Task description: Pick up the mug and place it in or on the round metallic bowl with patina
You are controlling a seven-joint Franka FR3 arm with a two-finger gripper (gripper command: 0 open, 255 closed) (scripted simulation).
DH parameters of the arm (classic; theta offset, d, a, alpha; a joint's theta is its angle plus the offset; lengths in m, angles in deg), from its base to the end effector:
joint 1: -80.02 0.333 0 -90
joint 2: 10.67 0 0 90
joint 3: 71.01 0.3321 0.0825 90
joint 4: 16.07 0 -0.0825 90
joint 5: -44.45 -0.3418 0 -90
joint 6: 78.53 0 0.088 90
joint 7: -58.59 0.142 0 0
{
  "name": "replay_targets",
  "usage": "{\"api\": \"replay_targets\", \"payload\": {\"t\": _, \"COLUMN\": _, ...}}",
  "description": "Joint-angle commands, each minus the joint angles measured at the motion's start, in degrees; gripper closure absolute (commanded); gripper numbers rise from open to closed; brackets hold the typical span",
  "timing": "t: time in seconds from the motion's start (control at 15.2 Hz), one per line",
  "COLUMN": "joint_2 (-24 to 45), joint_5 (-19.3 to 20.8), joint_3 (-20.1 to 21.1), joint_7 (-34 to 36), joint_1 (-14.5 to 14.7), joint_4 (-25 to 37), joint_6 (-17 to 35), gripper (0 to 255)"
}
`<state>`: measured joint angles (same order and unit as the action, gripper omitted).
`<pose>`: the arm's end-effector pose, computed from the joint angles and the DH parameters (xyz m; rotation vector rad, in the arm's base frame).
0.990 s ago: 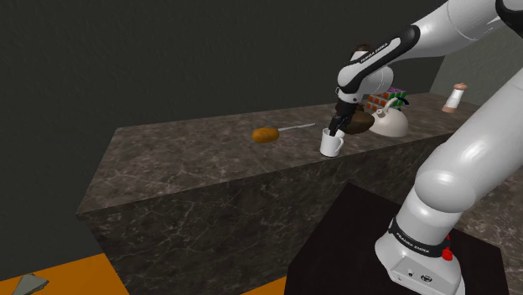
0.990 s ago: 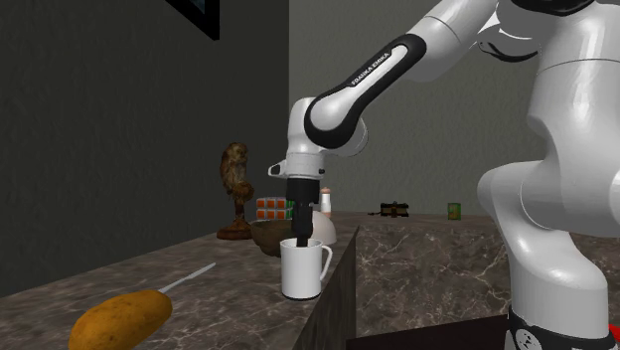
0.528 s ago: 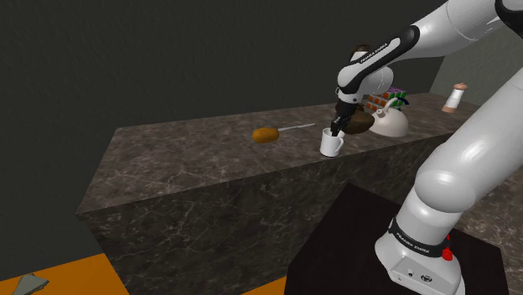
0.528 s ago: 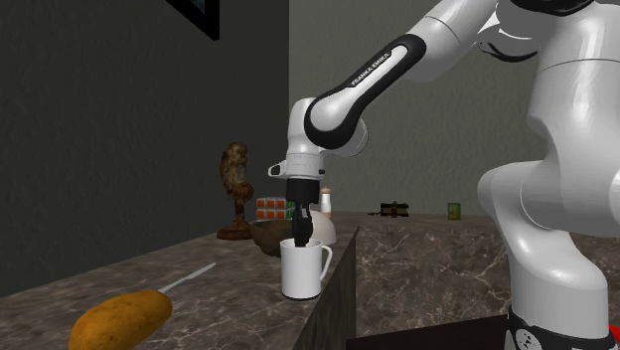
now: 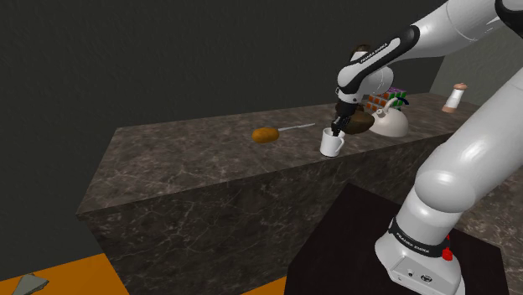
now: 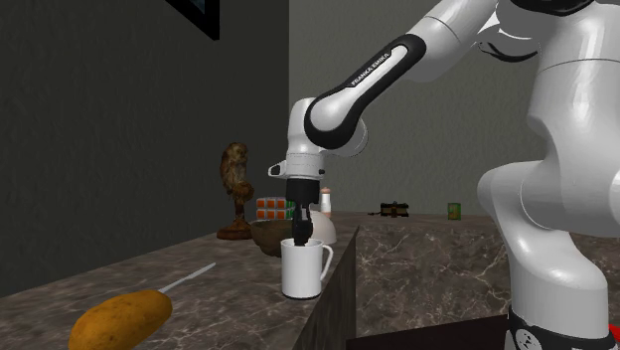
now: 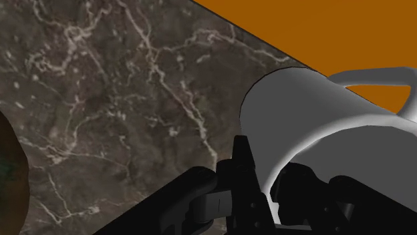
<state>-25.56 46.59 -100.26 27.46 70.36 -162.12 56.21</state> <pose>0.3147 -0.2533 0.3628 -3.0721 0.1498 -0.1272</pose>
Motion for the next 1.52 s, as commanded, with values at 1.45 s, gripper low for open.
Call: {"api": "replay_targets", "payload": {"t": 1.45, "joint_2": -9.07, "joint_5": 2.84, "joint_3": 3.72, "joint_7": 4.08, "joint_1": -1.25, "joint_4": 11.0, "joint_6": -19.51, "gripper": 255}}
